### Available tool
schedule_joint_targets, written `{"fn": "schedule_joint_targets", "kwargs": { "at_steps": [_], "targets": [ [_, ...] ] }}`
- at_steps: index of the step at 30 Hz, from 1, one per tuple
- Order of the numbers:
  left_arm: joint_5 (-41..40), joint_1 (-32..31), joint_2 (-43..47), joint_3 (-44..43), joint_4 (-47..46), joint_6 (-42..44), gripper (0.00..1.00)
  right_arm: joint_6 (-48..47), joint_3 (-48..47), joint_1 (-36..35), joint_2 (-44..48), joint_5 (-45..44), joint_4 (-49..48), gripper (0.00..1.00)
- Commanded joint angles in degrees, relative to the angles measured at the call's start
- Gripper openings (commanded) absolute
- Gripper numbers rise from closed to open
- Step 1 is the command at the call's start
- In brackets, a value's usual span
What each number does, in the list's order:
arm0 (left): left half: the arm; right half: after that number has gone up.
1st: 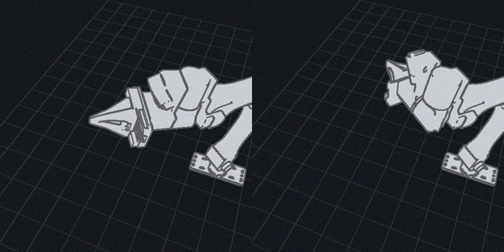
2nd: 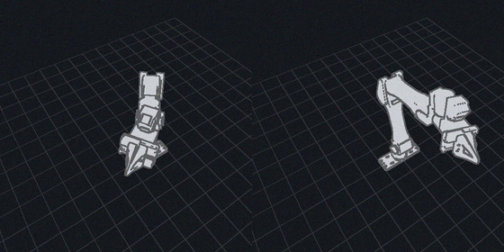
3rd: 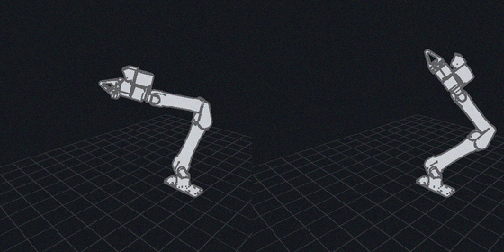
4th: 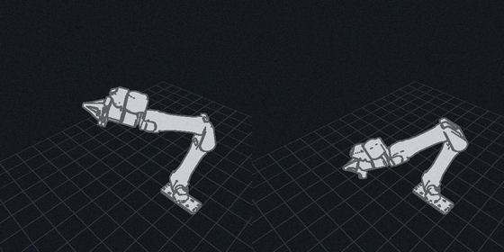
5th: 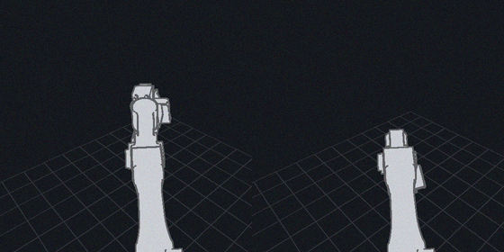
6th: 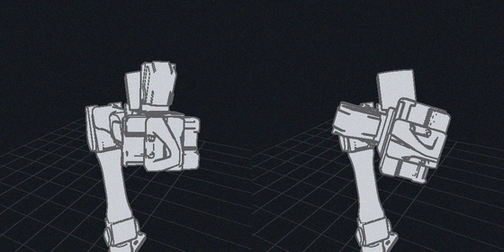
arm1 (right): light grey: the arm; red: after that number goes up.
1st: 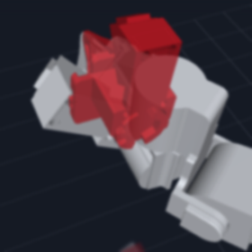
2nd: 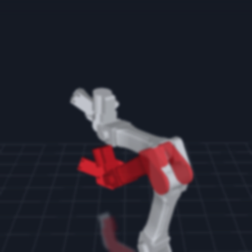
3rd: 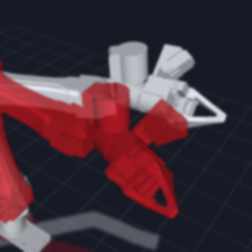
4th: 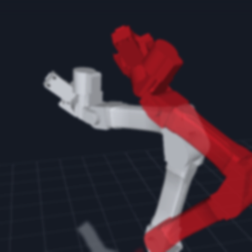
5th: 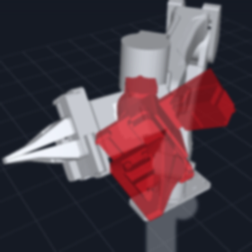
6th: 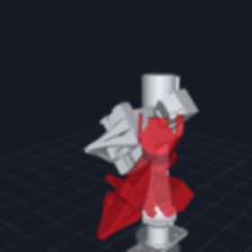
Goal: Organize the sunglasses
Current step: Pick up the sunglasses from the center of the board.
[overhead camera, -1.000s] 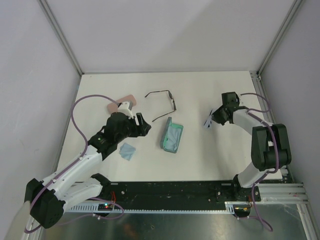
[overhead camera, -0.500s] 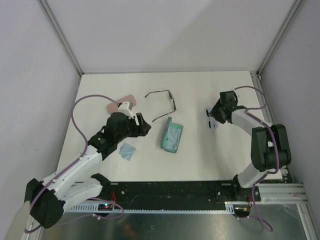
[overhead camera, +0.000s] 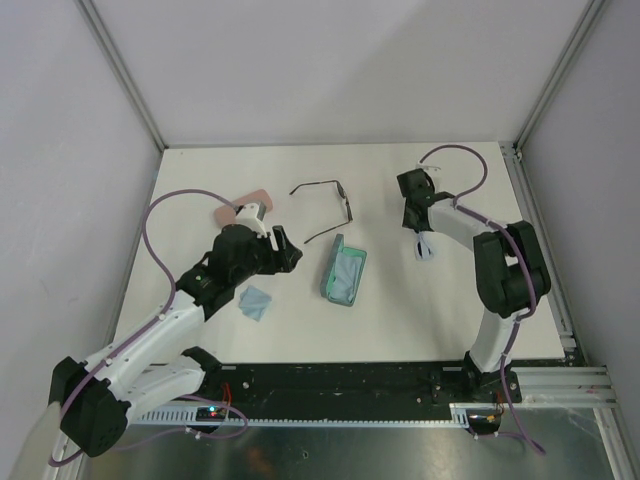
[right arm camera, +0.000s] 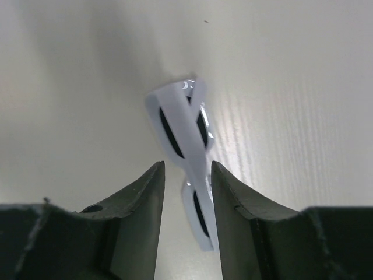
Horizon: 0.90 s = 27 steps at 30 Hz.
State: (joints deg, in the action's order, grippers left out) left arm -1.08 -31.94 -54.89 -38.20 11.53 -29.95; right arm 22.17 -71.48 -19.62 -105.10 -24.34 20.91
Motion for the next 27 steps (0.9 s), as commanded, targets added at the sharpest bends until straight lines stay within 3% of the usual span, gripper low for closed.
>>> {"fn": "schedule_joint_targets", "kwargs": {
  "at_steps": [1,21,27],
  "targets": [
    [0.64,0.46,0.10,-1.08,-0.67,1.03,0.75,-2.83,-1.99,0.18,-0.64,-6.50,2.65,0.41],
    [2.65,0.44,-2.19,-2.11,-0.74,1.33,0.74,-2.27,-1.91,2.69,-5.48,3.31,3.09,0.37],
    [3.06,0.40,-2.75,-2.38,-1.05,1.23,0.74,-1.92,-1.91,2.82,-4.40,4.88,3.53,0.22]
  ]
}}
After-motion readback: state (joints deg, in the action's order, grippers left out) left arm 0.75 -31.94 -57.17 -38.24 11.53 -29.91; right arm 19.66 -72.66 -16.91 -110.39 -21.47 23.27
